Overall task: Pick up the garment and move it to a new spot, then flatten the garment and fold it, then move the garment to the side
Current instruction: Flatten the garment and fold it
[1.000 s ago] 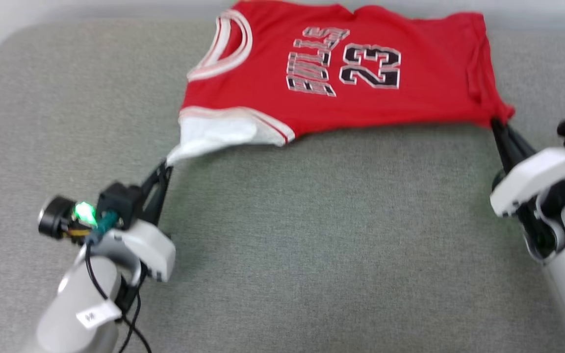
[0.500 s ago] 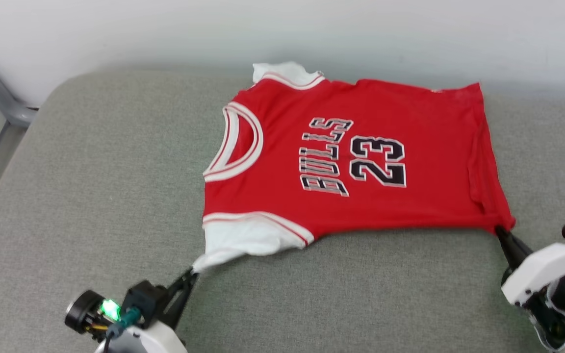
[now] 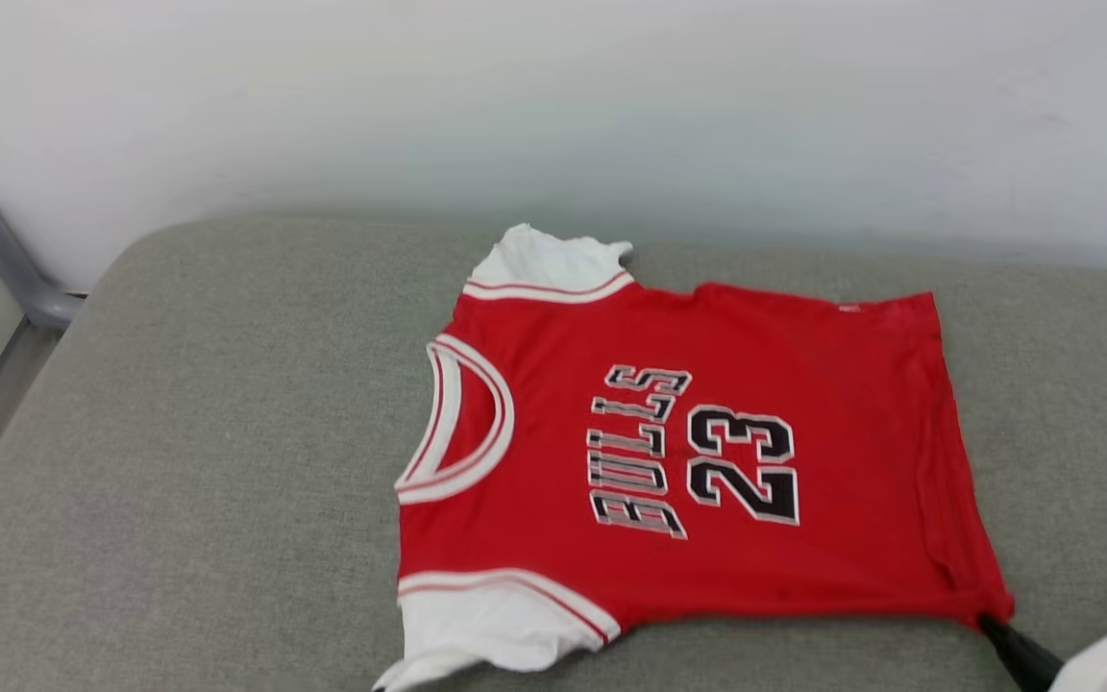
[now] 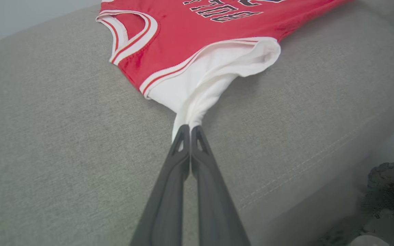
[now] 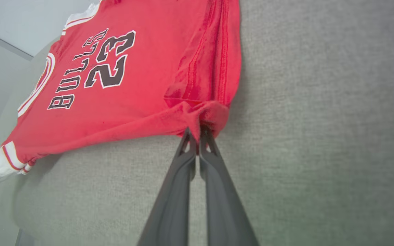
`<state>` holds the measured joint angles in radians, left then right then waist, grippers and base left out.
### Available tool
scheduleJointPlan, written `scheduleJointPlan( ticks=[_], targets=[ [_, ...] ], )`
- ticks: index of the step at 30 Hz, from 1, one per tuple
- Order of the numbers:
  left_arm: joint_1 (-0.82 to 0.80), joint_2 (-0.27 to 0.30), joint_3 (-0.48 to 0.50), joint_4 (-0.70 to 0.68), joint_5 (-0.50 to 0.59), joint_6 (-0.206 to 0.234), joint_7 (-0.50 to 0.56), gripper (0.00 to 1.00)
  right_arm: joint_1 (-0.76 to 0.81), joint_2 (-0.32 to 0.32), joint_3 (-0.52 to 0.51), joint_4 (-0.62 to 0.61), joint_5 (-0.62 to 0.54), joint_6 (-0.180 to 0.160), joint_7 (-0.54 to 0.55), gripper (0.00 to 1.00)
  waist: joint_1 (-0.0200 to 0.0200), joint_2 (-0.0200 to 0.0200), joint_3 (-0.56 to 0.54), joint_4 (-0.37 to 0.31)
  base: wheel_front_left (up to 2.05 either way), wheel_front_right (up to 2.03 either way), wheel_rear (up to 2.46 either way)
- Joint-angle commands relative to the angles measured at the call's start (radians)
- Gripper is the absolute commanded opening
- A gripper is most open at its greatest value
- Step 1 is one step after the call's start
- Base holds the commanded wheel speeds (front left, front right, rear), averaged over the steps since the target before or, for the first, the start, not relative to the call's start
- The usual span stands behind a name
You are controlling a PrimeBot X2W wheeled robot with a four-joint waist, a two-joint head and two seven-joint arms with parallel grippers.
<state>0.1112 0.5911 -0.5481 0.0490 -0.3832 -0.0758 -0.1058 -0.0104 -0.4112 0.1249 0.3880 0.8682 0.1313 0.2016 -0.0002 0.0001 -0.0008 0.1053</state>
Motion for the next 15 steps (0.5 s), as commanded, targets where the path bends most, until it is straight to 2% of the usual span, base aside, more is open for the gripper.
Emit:
scheduleJointPlan(
  ticks=[1, 7, 15],
  targets=[
    [0.022, 0.008, -0.002, -0.015, -0.007, 0.008, 0.006, 0.0, 0.032, -0.007, -0.01, -0.017, -0.008, -0.001, 0.008, 0.0, 0.0002, -0.0001, -0.007, -0.002, 0.0, 0.0, 0.0],
    [0.081, 0.054, 0.016, -0.099, -0.019, 0.033, 0.029, 0.0, 0.144, 0.021, -0.078, -0.143, -0.027, -0.001, 0.061, 0.0, 0.0002, -0.0001, 0.0, -0.002, 0.0, 0.0, 0.0],
    [-0.015, 0.067, 0.045, -0.129, 0.008, 0.047, 0.03, 0.0, 0.142, 0.075, -0.152, -0.257, -0.076, -0.001, 0.136, 0.0, 0.0002, -0.0001, 0.031, -0.011, 0.0, 0.0, 0.0]
  ],
)
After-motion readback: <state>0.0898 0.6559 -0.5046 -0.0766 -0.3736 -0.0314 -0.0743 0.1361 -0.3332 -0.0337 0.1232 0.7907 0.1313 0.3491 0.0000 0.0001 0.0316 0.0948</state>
